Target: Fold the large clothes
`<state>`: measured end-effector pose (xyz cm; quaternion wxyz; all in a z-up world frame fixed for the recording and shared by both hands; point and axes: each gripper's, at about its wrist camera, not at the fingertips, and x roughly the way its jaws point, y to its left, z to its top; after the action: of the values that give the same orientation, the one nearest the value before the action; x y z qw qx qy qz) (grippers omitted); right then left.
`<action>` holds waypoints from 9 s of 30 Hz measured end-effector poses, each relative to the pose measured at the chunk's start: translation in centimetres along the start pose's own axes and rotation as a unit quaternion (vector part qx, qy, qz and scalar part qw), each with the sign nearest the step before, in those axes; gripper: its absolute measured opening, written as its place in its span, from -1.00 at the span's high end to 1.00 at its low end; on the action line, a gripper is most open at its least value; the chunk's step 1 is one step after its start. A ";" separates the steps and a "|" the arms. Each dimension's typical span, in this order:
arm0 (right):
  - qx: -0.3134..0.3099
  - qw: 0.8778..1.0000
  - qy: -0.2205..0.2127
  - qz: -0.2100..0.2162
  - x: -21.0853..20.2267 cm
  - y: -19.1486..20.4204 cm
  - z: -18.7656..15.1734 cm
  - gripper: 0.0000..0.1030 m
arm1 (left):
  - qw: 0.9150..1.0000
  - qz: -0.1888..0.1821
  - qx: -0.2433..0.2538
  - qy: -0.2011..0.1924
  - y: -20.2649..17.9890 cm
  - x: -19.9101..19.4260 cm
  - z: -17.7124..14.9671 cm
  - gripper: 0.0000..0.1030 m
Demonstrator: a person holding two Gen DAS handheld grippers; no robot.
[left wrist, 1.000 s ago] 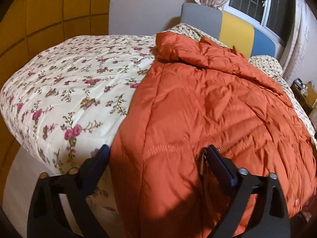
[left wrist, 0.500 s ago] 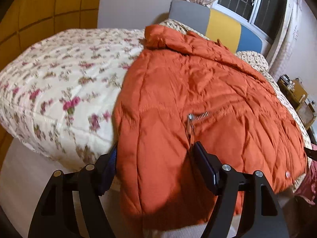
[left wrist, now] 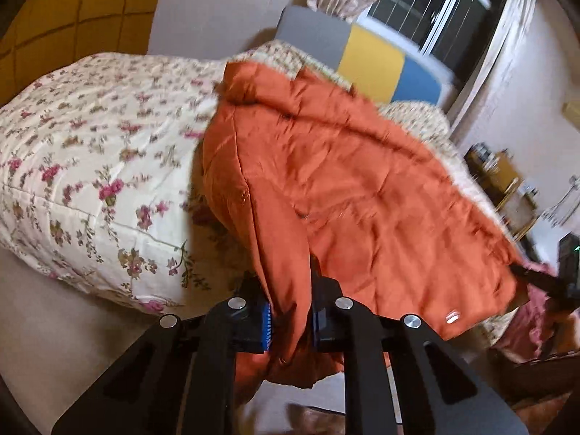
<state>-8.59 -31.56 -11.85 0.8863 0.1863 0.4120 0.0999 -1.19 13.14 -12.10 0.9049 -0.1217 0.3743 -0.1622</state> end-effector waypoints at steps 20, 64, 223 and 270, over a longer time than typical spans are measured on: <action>0.071 0.990 -0.100 0.073 0.9 0.9 13.9 0.86 | 0.994 -0.030 -0.075 -0.078 -0.2 2.9 14.9 0.71; 0.153 0.979 -0.130 0.035 13.6 -6.9 21.5 -0.95 | 0.988 0.010 -0.098 -0.118 6.6 11.8 20.1 -0.93; -0.122 0.983 -0.101 -0.098 25.6 8.4 24.9 0.12 | 0.993 0.099 0.049 -0.030 -12.4 30.3 20.2 -0.30; -0.024 0.969 -0.090 -0.227 24.5 -0.6 21.6 -0.07 | 0.986 0.158 -0.022 -0.045 -3.3 20.9 20.1 -0.94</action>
<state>23.70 -29.38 -16.37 0.9236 0.0745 0.3591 -0.1114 26.55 4.02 -10.43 0.9322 -0.0885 0.3511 -0.0031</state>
